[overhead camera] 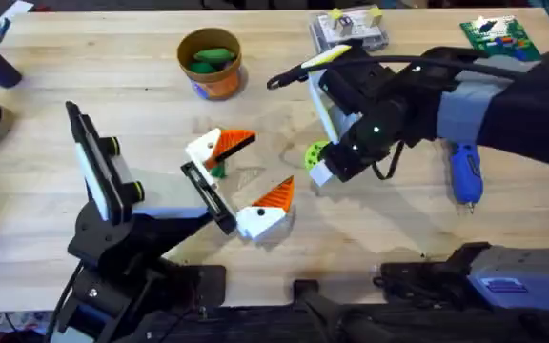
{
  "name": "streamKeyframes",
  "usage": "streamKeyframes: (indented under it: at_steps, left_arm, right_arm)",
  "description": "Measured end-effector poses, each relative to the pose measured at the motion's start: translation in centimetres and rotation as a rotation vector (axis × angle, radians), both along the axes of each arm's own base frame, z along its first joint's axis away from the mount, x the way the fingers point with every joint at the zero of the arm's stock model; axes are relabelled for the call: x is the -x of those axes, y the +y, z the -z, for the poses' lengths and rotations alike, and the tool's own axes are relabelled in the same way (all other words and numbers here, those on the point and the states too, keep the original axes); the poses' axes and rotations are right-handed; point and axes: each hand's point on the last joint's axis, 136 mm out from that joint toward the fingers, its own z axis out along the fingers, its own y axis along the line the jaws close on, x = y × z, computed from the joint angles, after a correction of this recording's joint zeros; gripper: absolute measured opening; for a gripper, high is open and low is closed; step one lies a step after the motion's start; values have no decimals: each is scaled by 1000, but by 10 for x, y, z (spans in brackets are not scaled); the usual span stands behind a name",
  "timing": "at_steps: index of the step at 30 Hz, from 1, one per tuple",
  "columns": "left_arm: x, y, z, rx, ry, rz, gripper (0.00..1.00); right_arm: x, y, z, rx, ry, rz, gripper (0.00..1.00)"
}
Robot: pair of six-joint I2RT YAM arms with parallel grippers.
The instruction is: Pick up the gripper from the table and insert it into the empty holder that is missing its gripper. Then pick up a screw, insert it into the mounting hole, and use the screwdriver to tighten it. Finally, clean up the table by picking up the vegetable and placing it into the bucket.
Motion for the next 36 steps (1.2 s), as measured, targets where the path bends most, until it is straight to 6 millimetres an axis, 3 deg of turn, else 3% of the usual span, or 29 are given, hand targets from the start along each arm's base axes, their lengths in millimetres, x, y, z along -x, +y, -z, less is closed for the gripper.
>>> streamKeyframes:
  at_steps: [9, 14, 19, 31, 36]
  left_arm:
    - [0, 0, 0, 0, 0, 0, 986]
    - [0, 0, 0, 0, 0, 0, 986]
    - [0, 0, 0, 0, 0, 0, 986]
    - [0, 0, 0, 0, 0, 0, 986]
    - [0, 0, 0, 0, 0, 0, 986]
  right_arm:
    - [1, -1, 8, 21, 25, -1, 466]
    - [0, -3, 9, 31, 18, -7, 144]
    - [0, -3, 9, 33, 17, -8, 16]
    - [2, -4, 5, 42, 32, -5, 7]
    - [-4, 3, -26, 28, 35, -2, 7]
